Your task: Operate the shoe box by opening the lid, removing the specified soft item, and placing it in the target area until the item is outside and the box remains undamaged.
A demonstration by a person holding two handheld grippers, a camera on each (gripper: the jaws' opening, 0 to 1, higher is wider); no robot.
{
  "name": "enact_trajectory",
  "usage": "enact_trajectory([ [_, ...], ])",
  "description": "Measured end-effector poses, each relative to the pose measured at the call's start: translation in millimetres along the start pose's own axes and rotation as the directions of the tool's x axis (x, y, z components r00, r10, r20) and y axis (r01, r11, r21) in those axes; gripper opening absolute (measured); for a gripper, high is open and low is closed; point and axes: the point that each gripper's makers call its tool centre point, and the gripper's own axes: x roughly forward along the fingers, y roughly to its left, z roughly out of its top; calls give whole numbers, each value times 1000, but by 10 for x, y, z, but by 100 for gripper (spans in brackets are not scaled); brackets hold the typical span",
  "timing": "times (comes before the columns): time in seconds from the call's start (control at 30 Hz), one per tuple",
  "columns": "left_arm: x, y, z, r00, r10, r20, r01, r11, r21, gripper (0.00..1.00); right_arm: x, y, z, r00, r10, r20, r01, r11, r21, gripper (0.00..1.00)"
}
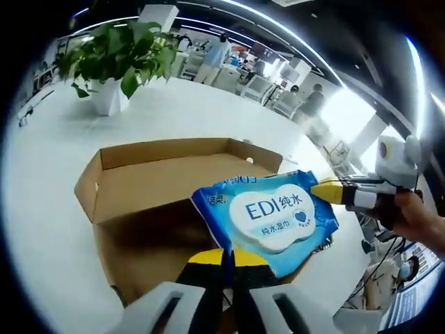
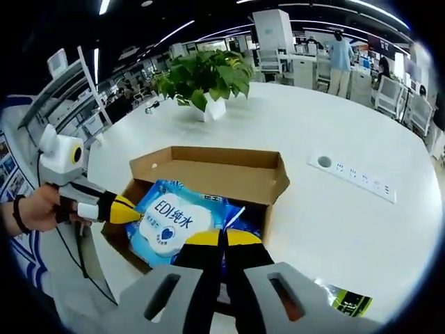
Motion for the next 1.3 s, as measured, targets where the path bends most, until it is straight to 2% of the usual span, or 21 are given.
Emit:
enact_trajectory([
  [0.23,46,-162,48,1000,-13,4,13,1000,19,0,-132,-111,19,1000,-16,19,16,1000,11,0],
  [0.47,150,-359,82,1000,-29,-6,30,998,59,0,-307,-279,-51,998,-45,34,44,998,35,0],
  [0.67,279,-576,95,998,-57,-25,59,994,93,0,-487,-470,-179,996,-80,39,77,995,66,0],
  [0.93,483,-978,54,994,-99,-56,106,984,146,0,-799,-756,-371,990,-133,55,125,984,123,0],
  [1.3,737,-1559,-78,981,-157,-115,179,960,217,0,-1293,-1196,-774,974,-219,59,201,955,217,0],
])
